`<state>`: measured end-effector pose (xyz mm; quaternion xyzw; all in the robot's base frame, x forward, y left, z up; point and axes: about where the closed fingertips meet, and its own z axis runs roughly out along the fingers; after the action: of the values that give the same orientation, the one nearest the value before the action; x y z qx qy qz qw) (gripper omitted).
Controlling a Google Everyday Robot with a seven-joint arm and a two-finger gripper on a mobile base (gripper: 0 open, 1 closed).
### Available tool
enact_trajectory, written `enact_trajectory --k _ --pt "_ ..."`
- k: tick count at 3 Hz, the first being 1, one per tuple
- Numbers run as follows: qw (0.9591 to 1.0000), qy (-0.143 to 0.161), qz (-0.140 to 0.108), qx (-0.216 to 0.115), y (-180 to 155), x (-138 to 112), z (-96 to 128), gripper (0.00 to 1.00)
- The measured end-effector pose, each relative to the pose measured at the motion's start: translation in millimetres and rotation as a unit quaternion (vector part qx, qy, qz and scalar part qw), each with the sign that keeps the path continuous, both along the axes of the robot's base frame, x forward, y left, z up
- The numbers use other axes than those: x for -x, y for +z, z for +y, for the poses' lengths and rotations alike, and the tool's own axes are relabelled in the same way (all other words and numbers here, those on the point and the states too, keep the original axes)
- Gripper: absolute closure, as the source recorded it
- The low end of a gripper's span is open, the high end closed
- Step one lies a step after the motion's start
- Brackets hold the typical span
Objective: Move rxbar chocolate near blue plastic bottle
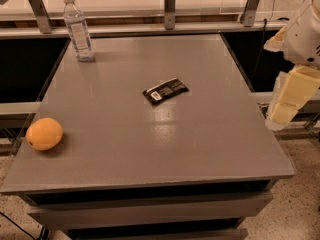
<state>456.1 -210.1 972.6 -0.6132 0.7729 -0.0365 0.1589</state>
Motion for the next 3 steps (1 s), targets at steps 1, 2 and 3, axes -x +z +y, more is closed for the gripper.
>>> enact_trajectory --k 1,2,3 --pt "0.9997 0.024 -0.004 0.002 -12.1 -42.8 10.2 0.0" --pt "0.9984 0.056 -0.006 0.009 -24.0 -93.8 24.2 0.0" --pt "0.9967 0.078 -0.018 0.009 -27.9 -137.4 41.2 0.0"
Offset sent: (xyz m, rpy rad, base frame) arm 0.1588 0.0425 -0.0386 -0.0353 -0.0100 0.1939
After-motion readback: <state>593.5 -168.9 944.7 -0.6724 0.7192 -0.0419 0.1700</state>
